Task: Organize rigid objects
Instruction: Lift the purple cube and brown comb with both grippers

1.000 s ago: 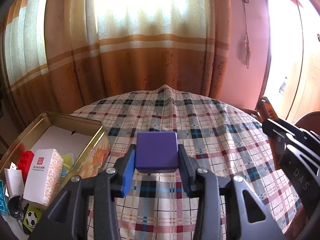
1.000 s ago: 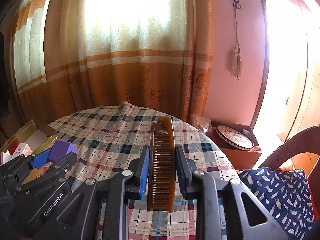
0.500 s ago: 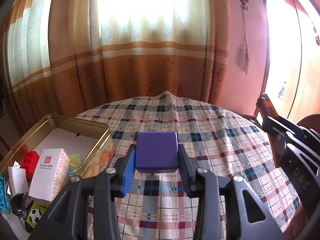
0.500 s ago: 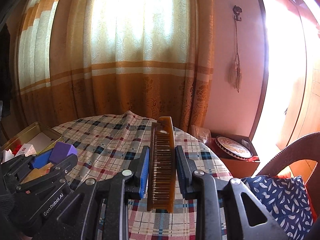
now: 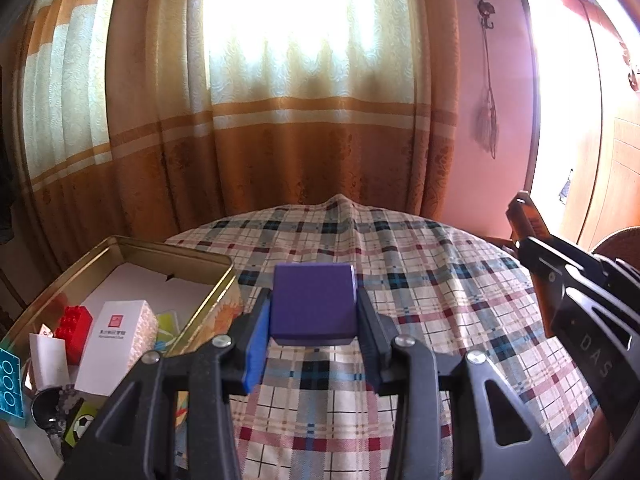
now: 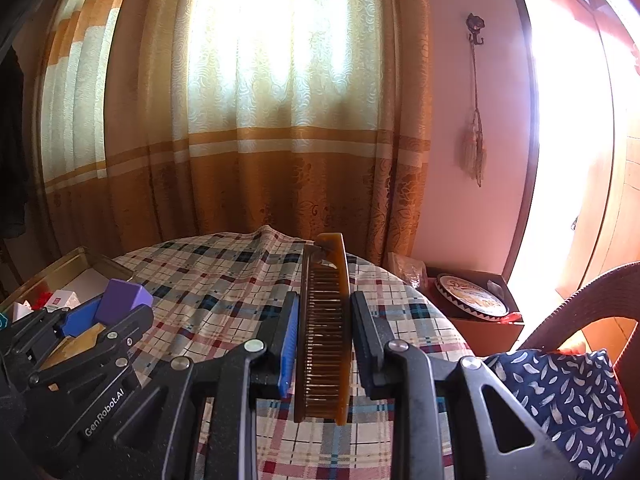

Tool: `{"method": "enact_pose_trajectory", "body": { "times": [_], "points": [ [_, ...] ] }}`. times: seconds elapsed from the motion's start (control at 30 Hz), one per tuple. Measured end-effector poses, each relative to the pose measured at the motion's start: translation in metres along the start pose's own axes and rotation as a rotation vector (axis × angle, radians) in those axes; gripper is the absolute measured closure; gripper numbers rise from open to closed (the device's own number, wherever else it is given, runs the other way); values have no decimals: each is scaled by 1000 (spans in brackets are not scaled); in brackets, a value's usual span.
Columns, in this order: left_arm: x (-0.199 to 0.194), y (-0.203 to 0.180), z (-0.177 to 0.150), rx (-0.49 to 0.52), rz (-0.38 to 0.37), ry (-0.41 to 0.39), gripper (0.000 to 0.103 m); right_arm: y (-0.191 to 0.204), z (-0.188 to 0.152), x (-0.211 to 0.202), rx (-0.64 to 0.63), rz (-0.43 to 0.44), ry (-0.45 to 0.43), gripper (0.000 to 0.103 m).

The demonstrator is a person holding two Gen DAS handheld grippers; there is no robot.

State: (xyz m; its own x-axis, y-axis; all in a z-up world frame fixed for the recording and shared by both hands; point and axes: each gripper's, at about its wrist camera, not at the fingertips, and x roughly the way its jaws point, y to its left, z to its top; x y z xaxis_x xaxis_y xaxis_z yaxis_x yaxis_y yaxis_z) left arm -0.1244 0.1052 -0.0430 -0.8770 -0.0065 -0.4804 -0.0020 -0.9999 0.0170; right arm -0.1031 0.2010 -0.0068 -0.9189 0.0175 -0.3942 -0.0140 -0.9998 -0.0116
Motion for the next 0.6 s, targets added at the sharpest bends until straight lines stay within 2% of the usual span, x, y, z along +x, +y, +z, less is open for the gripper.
{"method": "enact_pose_trajectory", "body": {
  "times": [0.47,0.6],
  "points": [
    [-5,17,-5,-32,13,6,64,17,-2,-11,-48,-8,-45,75],
    [-6,17,-6,-35,19,-2,64,14,-1,-13,-21,11,-45,75]
  ]
}}
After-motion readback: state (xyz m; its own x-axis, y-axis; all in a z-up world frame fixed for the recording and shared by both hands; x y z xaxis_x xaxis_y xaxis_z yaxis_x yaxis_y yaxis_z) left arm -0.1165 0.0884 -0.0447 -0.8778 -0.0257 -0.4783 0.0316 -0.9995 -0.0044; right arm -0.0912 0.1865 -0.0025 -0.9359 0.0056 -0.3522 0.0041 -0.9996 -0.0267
